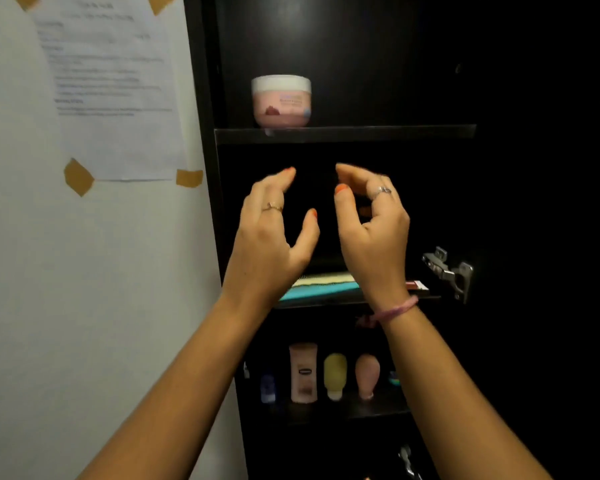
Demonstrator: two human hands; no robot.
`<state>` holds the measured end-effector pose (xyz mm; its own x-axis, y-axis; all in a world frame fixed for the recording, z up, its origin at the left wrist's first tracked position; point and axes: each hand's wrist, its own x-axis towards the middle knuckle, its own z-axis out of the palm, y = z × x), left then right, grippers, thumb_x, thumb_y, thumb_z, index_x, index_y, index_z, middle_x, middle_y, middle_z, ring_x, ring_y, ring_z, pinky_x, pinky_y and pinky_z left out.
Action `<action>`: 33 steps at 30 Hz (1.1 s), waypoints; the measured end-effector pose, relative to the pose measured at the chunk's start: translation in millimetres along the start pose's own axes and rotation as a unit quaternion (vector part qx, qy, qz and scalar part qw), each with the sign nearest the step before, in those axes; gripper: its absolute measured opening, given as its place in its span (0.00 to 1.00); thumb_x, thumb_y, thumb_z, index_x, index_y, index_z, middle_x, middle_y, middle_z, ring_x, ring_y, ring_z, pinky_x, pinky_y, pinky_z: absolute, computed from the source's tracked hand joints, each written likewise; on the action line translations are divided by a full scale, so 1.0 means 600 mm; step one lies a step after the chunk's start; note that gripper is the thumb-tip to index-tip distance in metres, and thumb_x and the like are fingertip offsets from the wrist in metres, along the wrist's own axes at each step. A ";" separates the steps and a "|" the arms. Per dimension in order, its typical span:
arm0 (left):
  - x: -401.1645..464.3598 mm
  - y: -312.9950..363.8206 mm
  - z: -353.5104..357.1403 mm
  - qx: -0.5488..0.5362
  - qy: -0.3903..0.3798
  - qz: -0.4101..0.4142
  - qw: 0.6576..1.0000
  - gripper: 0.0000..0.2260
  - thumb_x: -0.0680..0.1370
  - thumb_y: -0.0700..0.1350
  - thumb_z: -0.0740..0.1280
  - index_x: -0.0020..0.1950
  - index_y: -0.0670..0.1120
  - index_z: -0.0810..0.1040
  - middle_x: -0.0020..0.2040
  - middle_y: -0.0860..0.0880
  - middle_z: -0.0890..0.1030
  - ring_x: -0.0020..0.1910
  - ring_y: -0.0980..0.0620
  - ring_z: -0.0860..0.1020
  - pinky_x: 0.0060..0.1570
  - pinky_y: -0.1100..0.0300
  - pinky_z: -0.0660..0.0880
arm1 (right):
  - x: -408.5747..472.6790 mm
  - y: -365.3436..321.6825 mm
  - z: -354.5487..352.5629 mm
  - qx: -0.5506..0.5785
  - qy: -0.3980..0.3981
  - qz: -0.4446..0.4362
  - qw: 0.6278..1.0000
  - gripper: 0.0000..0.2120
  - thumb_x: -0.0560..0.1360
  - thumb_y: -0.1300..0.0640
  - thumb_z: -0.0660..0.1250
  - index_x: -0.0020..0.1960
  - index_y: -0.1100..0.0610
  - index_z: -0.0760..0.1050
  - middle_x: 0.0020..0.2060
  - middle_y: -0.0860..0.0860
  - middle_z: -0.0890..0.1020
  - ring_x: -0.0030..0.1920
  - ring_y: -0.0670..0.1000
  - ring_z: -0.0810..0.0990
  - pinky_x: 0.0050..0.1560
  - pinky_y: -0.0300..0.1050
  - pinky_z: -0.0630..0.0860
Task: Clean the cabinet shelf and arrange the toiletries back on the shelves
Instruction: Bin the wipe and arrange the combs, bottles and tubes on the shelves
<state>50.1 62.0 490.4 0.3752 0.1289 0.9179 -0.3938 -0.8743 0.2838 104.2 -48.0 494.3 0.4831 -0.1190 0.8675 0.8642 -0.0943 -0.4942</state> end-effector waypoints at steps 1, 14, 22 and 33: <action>-0.032 0.000 0.008 -0.005 -0.017 -0.002 1.000 0.22 0.76 0.45 0.65 0.69 0.41 0.68 0.63 0.46 0.73 0.63 0.54 0.72 0.64 0.65 0.69 | -0.032 0.010 -0.013 -0.001 -0.004 0.016 1.000 0.11 0.77 0.61 0.63 0.57 0.54 0.77 0.51 0.45 0.77 0.54 0.41 0.77 0.56 0.36 0.75; -0.470 -0.021 0.179 -0.091 -0.337 -0.154 0.924 0.23 0.76 0.47 0.63 0.71 0.45 0.66 0.70 0.50 0.68 0.70 0.55 0.66 0.70 0.66 0.59 | -0.414 0.254 -0.188 -0.167 -0.034 0.318 0.933 0.10 0.79 0.62 0.60 0.56 0.55 0.77 0.52 0.50 0.79 0.52 0.41 0.78 0.53 0.29 0.72; -0.677 -0.122 0.341 -0.007 -0.592 -0.290 0.751 0.26 0.77 0.39 0.57 0.75 0.44 0.57 0.74 0.47 0.61 0.72 0.47 0.63 0.71 0.57 0.60 | -0.631 0.418 -0.228 -0.329 -0.293 0.552 0.707 0.13 0.76 0.64 0.60 0.59 0.58 0.77 0.56 0.58 0.80 0.58 0.57 0.78 0.59 0.45 0.73; -0.768 -0.244 0.500 0.046 -0.663 -0.012 0.747 0.18 0.71 0.44 0.60 0.59 0.44 0.80 0.57 0.46 0.82 0.58 0.48 0.80 0.54 0.58 0.77 | -0.744 0.521 -0.220 -0.396 -0.428 0.460 0.670 0.16 0.77 0.51 0.61 0.62 0.57 0.68 0.57 0.53 0.73 0.59 0.55 0.72 0.56 0.52 0.75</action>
<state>186.5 -10.1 -57.2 0.9071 -0.3779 -0.1854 -0.3365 -0.9156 0.2200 140.2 -154.8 -54.7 0.9567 0.0913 -0.2763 -0.0360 -0.9051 -0.4237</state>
